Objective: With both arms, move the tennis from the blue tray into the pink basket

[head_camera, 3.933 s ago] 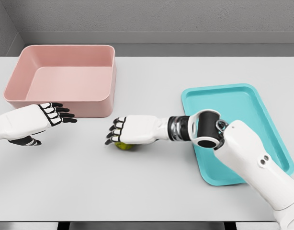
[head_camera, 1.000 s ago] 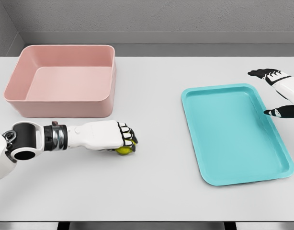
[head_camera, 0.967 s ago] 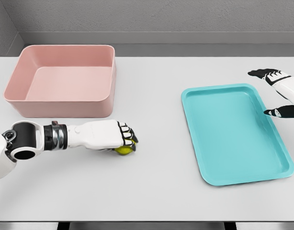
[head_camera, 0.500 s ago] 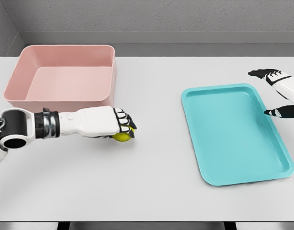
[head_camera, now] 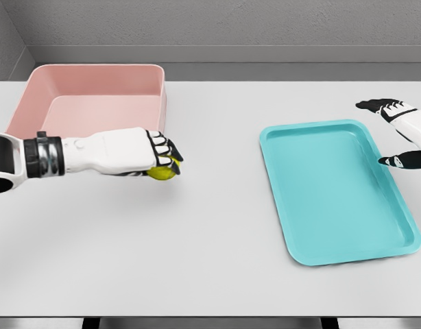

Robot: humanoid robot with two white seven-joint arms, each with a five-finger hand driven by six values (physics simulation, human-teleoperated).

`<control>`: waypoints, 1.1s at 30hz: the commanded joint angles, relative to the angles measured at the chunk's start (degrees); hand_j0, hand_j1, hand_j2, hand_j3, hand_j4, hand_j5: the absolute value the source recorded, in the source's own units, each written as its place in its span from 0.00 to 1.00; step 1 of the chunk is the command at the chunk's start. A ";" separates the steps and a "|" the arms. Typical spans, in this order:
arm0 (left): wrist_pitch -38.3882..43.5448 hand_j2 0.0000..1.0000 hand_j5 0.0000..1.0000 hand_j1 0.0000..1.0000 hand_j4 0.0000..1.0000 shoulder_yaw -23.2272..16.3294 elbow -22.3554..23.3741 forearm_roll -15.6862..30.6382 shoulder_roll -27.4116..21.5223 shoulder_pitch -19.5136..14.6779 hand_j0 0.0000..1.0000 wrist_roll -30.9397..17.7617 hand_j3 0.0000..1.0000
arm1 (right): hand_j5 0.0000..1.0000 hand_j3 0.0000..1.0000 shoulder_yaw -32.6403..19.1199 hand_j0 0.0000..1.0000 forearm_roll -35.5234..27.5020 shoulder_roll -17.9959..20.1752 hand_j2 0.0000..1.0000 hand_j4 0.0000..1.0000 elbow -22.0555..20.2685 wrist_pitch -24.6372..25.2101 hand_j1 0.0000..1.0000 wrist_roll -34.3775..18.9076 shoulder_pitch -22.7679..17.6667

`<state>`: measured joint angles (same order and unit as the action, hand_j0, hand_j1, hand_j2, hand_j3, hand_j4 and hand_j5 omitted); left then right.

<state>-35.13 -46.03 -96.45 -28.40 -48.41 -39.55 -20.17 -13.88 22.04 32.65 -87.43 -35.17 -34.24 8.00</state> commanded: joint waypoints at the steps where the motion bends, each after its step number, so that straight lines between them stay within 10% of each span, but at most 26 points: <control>1: 0.13 0.56 0.56 0.56 0.56 0.33 0.04 1.07 -0.63 0.00 0.56 -0.13 0.56 | 1.00 1.00 -0.01 1.00 -0.42 0.05 1.00 1.00 -0.02 0.17 1.00 0.05 0.00; 16: 0.13 0.56 0.56 0.56 0.56 3.67 4.25 3.36 -2.48 -2.46 0.56 -0.13 0.56 | 1.00 1.00 -0.01 1.00 -0.42 0.05 1.00 1.00 -0.11 0.17 1.00 0.05 0.00; 29: 0.13 0.56 0.56 0.56 0.56 5.51 17.61 4.67 -1.86 -5.98 0.56 0.04 0.56 | 1.00 1.00 -0.01 1.00 -0.42 0.14 1.00 1.00 -0.11 0.17 1.00 0.05 0.00; 32: 0.13 0.63 0.63 0.63 0.63 5.60 22.88 4.67 -1.77 -6.77 0.63 0.22 0.63 | 1.00 1.00 -0.01 1.00 -0.42 0.14 1.00 1.00 -0.19 0.17 1.00 -0.04 0.00; 33: 0.13 0.80 0.80 0.80 0.80 5.60 24.20 5.20 -1.69 -6.86 0.80 0.48 0.80 | 1.00 1.00 -0.01 1.00 -0.42 0.14 1.00 1.00 -0.19 0.17 1.00 0.05 0.00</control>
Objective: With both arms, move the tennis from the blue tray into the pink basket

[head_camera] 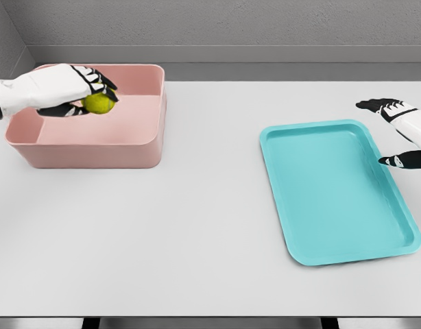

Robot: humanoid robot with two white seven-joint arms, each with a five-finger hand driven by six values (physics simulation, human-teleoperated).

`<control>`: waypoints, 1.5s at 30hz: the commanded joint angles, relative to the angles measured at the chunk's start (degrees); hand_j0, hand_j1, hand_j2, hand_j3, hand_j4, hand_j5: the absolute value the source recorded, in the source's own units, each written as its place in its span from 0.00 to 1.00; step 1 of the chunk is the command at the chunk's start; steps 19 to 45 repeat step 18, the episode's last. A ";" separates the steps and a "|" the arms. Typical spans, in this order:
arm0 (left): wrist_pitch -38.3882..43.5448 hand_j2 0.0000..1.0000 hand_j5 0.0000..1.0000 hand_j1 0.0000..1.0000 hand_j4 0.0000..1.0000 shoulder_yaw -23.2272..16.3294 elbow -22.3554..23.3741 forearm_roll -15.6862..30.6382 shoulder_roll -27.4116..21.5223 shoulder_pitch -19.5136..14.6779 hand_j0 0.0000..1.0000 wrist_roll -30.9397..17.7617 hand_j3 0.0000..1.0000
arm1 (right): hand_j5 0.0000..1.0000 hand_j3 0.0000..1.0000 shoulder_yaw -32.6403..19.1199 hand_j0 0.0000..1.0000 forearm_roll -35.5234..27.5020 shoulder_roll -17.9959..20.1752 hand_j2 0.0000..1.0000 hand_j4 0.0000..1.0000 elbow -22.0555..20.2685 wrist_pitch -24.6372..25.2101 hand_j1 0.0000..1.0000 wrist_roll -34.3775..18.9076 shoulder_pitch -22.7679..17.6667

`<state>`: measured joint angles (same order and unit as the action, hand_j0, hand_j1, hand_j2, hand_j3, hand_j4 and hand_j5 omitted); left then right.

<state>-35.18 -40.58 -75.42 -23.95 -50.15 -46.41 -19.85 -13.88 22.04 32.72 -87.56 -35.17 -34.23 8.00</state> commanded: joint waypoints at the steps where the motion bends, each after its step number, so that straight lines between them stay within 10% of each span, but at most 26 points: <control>1: 0.18 1.00 1.00 1.00 1.00 0.24 5.10 4.34 0.23 0.17 1.00 0.17 1.00 | 1.00 1.00 -0.01 1.00 -0.42 0.07 1.00 1.00 -0.07 0.17 1.00 0.04 0.00; 45: 0.18 1.00 1.00 1.00 1.00 0.59 6.95 9.97 -5.57 0.62 1.00 0.08 1.00 | 1.00 1.00 -0.10 1.00 -0.34 0.07 1.00 1.00 0.37 0.17 1.00 0.04 0.00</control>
